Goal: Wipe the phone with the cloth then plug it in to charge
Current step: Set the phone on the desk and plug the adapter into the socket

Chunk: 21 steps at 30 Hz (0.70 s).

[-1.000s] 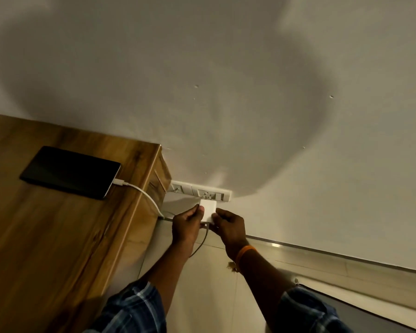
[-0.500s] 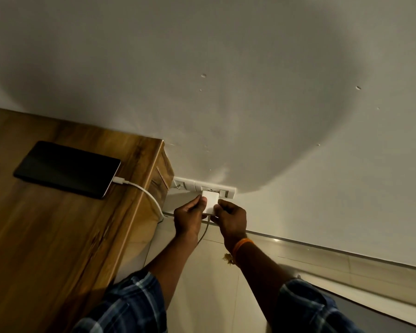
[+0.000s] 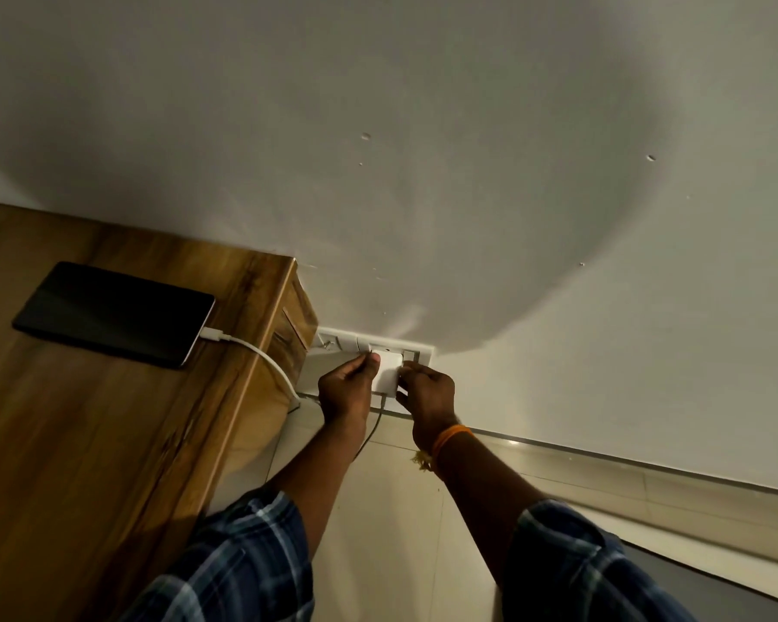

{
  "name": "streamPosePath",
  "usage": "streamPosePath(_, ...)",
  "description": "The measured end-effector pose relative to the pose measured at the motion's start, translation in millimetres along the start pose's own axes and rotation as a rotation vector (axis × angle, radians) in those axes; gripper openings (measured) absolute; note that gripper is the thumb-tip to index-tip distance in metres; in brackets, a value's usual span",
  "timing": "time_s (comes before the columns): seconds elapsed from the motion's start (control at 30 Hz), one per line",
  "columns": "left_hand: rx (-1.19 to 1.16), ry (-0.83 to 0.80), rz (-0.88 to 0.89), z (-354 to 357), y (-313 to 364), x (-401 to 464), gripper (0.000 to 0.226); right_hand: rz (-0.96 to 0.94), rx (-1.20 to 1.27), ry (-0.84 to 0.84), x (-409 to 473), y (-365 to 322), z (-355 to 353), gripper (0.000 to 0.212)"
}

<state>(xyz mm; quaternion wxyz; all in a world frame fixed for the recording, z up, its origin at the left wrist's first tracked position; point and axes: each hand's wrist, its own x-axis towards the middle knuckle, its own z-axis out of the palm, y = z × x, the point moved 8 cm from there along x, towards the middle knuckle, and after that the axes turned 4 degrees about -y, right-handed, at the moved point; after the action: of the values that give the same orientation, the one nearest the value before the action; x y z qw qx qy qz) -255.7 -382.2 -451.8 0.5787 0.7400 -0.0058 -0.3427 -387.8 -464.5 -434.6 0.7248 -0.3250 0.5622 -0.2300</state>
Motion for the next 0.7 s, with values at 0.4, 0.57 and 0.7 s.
streamPosePath(0.4, 0.135, 0.058, 0.025, -1, 8, -7, 0.028, -0.004, -0.077, 0.043, 11, 3, -1, 0.022)
streamPosePath(0.57, 0.194, 0.121, 0.013, -13, 20, -33, 0.026, -0.021, -0.176, 0.009, -13, -2, -3, 0.028)
streamPosePath(0.7, 0.160, 0.112, 0.002, -21, 51, -62, 0.017, -0.044, -0.174, -0.019, -47, -30, -5, 0.025)
